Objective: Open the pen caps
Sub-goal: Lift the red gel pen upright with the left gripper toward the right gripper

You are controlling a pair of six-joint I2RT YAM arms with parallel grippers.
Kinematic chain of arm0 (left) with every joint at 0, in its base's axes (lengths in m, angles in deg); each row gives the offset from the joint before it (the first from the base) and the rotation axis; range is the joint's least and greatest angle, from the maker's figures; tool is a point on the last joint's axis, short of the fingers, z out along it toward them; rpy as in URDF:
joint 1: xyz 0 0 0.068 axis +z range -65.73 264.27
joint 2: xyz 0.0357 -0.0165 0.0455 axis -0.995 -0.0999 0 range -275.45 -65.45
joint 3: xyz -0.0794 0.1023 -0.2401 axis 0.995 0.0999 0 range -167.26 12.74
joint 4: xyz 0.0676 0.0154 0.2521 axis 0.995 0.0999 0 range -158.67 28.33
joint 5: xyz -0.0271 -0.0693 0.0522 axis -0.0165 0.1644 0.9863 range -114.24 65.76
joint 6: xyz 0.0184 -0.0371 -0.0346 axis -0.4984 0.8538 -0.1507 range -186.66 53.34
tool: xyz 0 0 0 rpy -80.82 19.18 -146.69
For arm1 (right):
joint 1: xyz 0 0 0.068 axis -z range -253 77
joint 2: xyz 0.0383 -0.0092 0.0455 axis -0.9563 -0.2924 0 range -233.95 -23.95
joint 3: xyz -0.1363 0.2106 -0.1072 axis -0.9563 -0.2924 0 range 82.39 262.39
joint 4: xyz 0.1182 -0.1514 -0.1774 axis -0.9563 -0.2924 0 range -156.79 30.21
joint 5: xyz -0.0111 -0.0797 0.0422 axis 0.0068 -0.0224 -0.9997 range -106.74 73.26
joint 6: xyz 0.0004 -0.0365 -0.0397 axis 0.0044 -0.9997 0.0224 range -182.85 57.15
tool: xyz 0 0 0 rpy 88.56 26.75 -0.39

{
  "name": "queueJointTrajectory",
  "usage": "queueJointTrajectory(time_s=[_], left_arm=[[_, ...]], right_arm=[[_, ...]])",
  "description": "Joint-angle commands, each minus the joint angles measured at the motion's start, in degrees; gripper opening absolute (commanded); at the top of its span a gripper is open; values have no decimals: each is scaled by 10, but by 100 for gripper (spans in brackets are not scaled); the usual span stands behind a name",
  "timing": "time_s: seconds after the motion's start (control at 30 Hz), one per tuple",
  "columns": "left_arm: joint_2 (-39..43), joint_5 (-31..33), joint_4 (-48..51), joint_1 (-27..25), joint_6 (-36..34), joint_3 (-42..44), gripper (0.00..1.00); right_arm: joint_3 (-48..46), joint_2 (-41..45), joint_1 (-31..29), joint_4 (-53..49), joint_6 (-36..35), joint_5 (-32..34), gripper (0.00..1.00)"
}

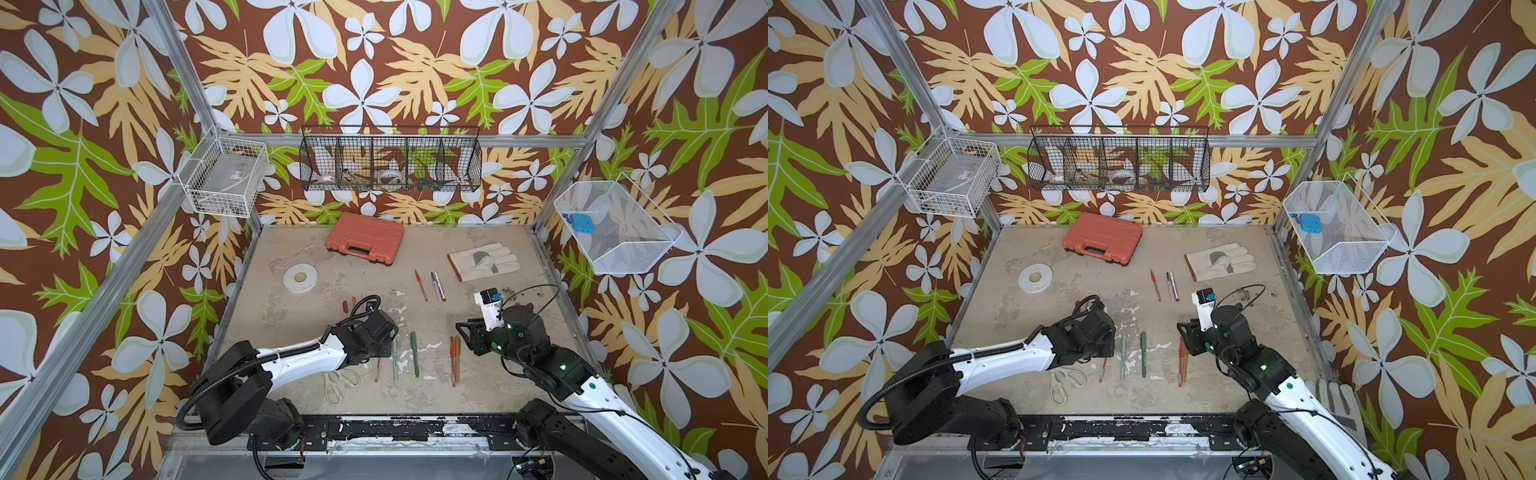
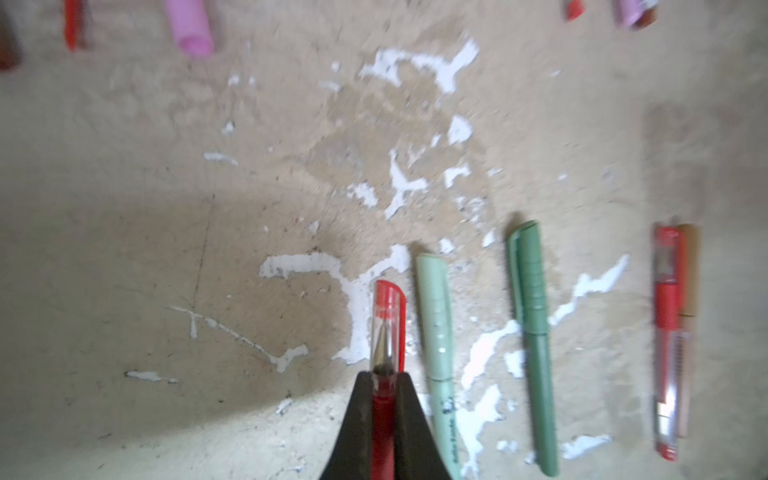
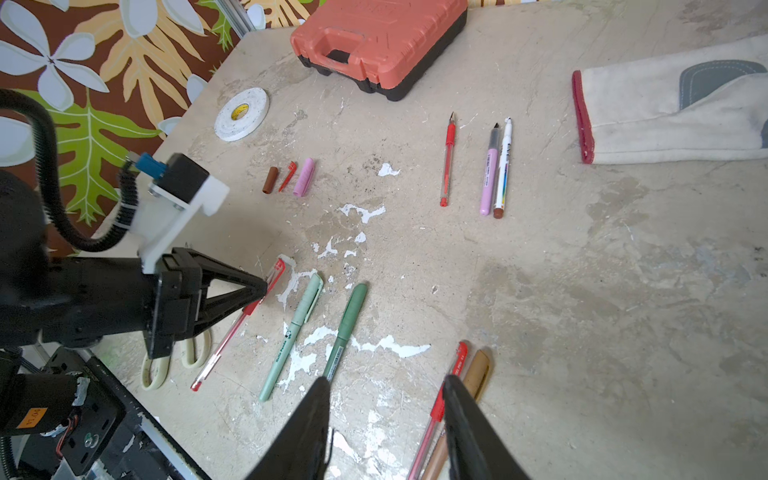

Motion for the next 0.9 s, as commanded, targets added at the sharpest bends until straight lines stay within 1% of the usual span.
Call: queueJointTrajectory(time_s=[0.0, 0.1, 0.2, 0.37, 0.5, 0.6, 0.67, 0.87], left_arm=[[30, 15, 35, 2, -1, -21, 0], [45, 10, 40, 5, -10, -45, 0], [69, 7, 13, 10, -28, -56, 0], [147, -44, -104, 60, -71, -39, 0], [182, -89, -184, 94, -115, -29, 0], [194, -131, -247, 108, -139, -17, 0], [195, -159, -287, 116, -141, -9, 0], [172, -209, -365, 122, -127, 0, 0]], right_arm=[[11, -1, 0, 26, -4, -17, 44], [24, -10, 0, 30, -3, -24, 45], [32, -22, 0, 53, -10, -57, 45], [33, -48, 0, 109, -25, -146, 45], [24, -75, 0, 174, -33, -222, 46], [20, -105, 0, 231, -32, -289, 48], [19, -126, 0, 268, -26, -319, 48], [39, -190, 0, 336, -13, -358, 49]])
